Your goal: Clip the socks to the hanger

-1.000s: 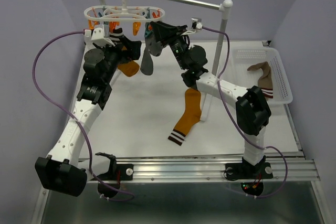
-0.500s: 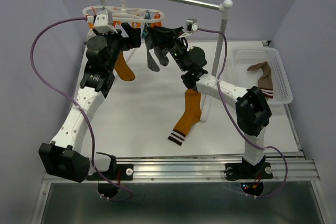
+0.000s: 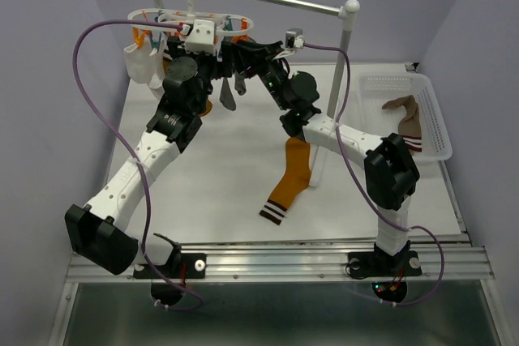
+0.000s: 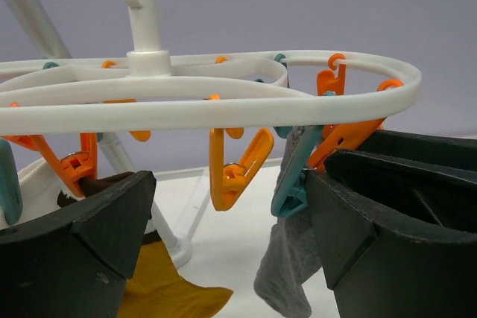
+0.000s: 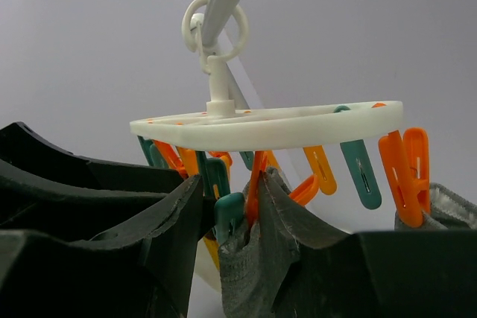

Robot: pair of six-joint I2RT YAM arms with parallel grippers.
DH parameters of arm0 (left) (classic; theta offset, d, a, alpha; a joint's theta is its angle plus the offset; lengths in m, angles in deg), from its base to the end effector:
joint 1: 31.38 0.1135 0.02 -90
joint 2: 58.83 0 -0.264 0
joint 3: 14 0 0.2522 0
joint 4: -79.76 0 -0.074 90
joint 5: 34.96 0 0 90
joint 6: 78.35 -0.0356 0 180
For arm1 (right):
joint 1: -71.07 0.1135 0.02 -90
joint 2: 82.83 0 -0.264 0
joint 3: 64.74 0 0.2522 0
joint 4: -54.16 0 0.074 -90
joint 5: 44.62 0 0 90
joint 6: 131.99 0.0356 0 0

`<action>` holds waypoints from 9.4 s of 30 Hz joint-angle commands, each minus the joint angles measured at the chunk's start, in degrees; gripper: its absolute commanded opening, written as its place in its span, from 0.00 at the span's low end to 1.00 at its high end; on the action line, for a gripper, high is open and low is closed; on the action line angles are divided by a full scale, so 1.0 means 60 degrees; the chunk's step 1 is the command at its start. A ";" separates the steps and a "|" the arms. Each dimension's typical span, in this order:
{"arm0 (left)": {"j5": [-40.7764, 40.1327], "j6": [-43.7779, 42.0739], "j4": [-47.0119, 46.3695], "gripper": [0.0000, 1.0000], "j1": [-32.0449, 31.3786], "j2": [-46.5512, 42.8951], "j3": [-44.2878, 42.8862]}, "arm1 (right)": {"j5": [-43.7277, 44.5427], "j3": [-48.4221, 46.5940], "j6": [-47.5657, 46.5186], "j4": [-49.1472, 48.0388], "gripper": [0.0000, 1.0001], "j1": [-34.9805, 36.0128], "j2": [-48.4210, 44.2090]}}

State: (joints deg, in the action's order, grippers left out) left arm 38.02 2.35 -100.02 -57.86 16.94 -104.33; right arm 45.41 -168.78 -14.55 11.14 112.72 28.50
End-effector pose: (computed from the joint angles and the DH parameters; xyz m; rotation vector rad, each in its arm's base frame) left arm 0.2766 -0.1262 0.4596 0.1619 1.3220 -0.0581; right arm 0.3401 0.3025 0.3914 -0.1236 0.9955 1.1097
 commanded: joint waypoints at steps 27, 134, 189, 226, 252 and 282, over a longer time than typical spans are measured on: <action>-0.1046 -0.0941 -0.1902 0.97 -0.0040 0.0028 0.0649 | 0.0551 -0.0422 -0.0780 -0.0250 0.41 0.0075 -0.0595; 0.2089 0.3586 -0.0629 0.00 0.1337 0.0278 -0.1051 | 0.1327 0.2198 -0.1409 -0.0674 0.45 -0.0101 -0.2280; -0.0592 0.3234 -0.0321 0.71 0.2068 0.0629 -0.0758 | 0.0904 0.1994 -0.2244 0.0512 0.55 -0.0979 -0.2133; 0.2249 0.3572 -0.0893 0.72 0.3505 0.0995 -0.1109 | -0.3200 -0.3465 -1.2511 0.5433 0.66 -0.0979 0.0546; 0.2792 0.3528 -0.0907 0.72 0.3549 0.1229 -0.1431 | -0.3433 -0.5974 -1.5090 0.6781 0.37 -0.0979 0.1865; 0.6819 0.3192 -0.0673 0.85 0.3110 0.1552 -0.1696 | -0.2086 -0.3030 -1.6234 0.7278 0.05 -0.0892 -0.0902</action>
State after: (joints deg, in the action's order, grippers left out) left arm 73.17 23.81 -101.96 -37.75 27.06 -111.59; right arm 29.59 -188.02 -111.79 54.62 107.26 28.34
